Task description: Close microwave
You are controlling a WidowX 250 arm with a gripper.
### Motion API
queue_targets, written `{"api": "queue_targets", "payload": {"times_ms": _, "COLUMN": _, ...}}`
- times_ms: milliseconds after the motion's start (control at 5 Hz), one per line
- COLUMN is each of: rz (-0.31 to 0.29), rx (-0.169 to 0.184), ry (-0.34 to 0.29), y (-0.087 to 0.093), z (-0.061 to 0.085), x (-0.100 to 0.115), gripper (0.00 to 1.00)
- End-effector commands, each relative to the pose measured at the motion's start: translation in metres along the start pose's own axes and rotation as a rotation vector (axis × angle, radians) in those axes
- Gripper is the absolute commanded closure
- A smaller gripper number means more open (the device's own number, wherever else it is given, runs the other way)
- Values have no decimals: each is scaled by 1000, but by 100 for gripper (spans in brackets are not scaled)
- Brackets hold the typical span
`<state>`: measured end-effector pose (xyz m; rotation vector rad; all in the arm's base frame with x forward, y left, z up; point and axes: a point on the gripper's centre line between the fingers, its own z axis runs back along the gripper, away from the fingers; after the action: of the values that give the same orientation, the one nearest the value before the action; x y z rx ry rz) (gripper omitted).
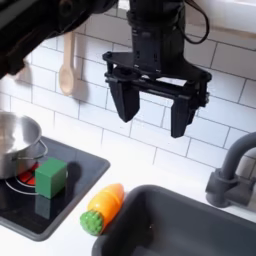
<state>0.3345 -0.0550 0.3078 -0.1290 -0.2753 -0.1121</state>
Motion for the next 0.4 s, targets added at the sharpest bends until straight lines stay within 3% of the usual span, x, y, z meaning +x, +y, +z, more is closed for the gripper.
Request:
{"api": "queue_targets", "payload": {"times_ms": 0, "rz": 23, "rx": -1, "ry": -6, "y": 6, "z": 0, "x": 13, "gripper": 0}}
{"api": "queue_targets", "payload": {"times_ms": 200, "rz": 34, "rx": 4, "ry": -9, "y": 11, "z": 0, "x": 17, "gripper": 0}}
